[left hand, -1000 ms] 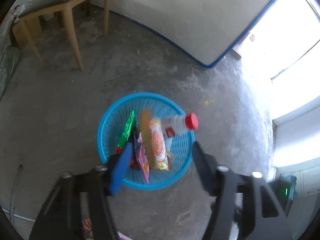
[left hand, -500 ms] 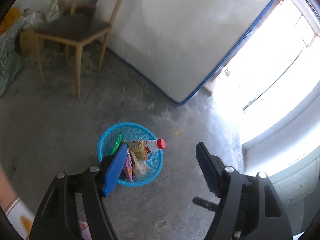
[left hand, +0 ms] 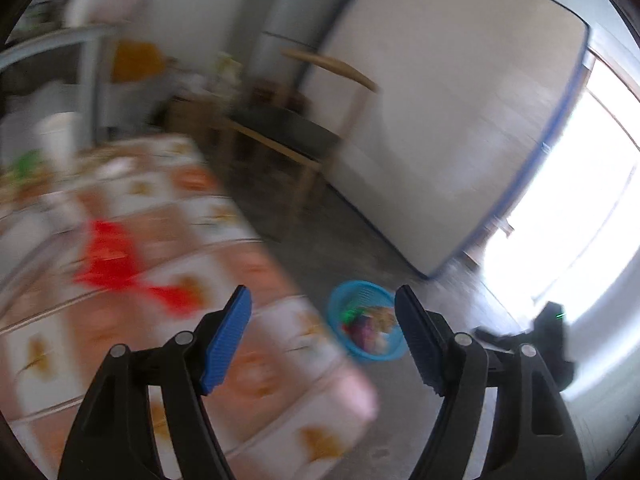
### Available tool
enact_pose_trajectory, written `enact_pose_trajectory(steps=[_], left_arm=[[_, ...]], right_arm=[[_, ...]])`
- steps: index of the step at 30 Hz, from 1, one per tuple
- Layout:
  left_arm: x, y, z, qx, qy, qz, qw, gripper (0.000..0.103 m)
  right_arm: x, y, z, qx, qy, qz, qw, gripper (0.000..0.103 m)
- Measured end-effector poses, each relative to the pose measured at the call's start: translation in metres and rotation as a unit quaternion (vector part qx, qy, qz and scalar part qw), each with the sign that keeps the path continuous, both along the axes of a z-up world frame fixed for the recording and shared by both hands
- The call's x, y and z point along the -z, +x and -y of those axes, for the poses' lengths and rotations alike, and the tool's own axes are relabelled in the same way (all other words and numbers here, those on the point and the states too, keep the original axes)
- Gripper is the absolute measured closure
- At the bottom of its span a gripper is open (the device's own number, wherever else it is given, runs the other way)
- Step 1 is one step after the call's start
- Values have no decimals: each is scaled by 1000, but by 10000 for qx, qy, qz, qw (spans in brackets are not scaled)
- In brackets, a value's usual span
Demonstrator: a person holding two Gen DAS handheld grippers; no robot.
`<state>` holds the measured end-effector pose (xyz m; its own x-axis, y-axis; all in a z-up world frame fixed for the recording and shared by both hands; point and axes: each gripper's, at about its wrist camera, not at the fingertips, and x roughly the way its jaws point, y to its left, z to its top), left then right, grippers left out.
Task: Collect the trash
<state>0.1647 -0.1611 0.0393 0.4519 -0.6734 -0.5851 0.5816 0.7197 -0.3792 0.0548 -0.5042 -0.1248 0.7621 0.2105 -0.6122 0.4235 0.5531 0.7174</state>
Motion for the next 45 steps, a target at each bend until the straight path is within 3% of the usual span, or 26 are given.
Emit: enact_pose_trajectory(steps=[4,8,12,16,19,26,33,35,38,45], left_arm=[[10,-5,-77,-770,25,15,9970,31],[27,-8,-146,-1548,11,-122,9879,31],[48,-13,-185,-2026,61,-237,9790,31],[64,-11,-203,-2339,418,-337,9708,31],[76,-3,-211,-2396,512,-426,9686,31],[92,11,-218,-2377,745,-531,9670,31],[97,12,-224,-2363,660,-719,9668,31],[95,11,-228,-2383,609,-751,9664,31],[88,10,-235,-2411,627,-729,9657,31],[57,21,-256,-2346,774,-538,9675,31]], right_arm=[[-31,49,-49,-896,-325,270,9951,24],[-44,99,-103,-1756,-429,347,9829,24],[-44,146,-153,-2440,-437,248,9685,24],[-37,199,-199,-2900,-536,-22,9555,24],[-32,235,-219,-3006,-665,-212,9512,26],[-16,310,-263,-3159,-1498,-730,9341,30],[-1,334,-307,-3643,-2317,-999,8964,32],[6,335,-318,-3767,-2601,-1091,8824,45],[8,330,-325,-3748,-2981,-1035,8717,60],[7,315,-315,-3812,-2606,-942,8820,76]])
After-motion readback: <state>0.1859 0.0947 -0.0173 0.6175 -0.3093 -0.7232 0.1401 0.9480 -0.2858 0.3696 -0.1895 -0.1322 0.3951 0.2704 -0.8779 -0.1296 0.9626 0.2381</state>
